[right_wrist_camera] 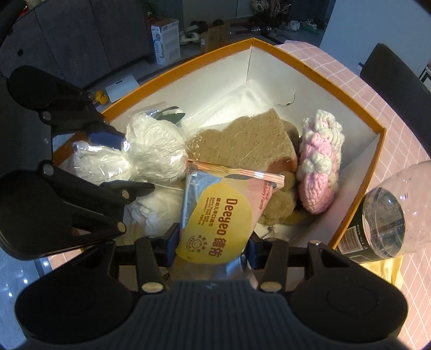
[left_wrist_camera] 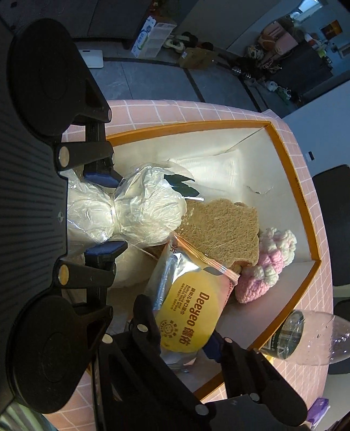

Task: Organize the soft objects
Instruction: 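Carry the wrapped bundle and Deeyeo packet into the orange box and release them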

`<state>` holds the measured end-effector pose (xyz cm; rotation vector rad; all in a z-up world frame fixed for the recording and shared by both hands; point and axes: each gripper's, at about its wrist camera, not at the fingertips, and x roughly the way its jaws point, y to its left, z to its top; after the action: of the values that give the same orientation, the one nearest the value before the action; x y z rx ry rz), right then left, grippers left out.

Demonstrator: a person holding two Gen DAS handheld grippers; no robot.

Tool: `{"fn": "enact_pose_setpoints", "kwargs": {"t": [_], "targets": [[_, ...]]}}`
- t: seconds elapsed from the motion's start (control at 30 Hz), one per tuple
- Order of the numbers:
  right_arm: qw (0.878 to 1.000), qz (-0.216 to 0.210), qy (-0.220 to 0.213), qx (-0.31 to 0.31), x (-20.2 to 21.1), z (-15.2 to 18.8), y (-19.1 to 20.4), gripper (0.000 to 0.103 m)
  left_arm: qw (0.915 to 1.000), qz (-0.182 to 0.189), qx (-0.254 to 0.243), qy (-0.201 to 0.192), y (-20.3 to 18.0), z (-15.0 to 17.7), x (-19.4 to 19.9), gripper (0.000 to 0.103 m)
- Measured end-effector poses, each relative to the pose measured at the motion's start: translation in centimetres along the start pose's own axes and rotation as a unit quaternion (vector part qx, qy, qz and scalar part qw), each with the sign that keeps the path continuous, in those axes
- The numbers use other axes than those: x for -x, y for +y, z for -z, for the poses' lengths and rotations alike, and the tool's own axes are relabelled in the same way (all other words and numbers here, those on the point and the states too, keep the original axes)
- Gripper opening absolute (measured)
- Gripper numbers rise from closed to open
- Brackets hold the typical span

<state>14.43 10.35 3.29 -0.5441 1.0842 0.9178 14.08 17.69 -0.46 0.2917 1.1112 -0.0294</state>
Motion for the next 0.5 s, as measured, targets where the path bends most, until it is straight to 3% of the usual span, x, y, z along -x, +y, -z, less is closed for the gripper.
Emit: {"fn": "enact_pose_setpoints", "kwargs": {"t": [0.3, 0.43, 0.47, 0.5], "targets": [[0.999, 0.006, -0.026, 0.02, 2.5, 0.4, 0.3, 0.061, 0.9989, 0.031, 0.02, -0.027, 1.4, 0.1, 2.4, 0.067], [0.999, 0.01, -0.047, 0.025, 4.2, 0.8, 0.2, 0.06, 0.9977, 0.039, 0.025, -0.049, 1.6, 0.1, 3.8, 0.067], [0.998, 0.014, -0.048, 0.026, 4.4, 0.9, 0.2, 0.059, 0.9975, 0.039, 0.027, -0.053, 1.7, 0.1, 3.9, 0.064], [0.998, 0.015, -0.047, 0.029, 4.4, 1.0, 0.2, 0.052, 0.9974, 0.036, 0.029, -0.055, 1.7, 0.1, 3.9, 0.055]]}}
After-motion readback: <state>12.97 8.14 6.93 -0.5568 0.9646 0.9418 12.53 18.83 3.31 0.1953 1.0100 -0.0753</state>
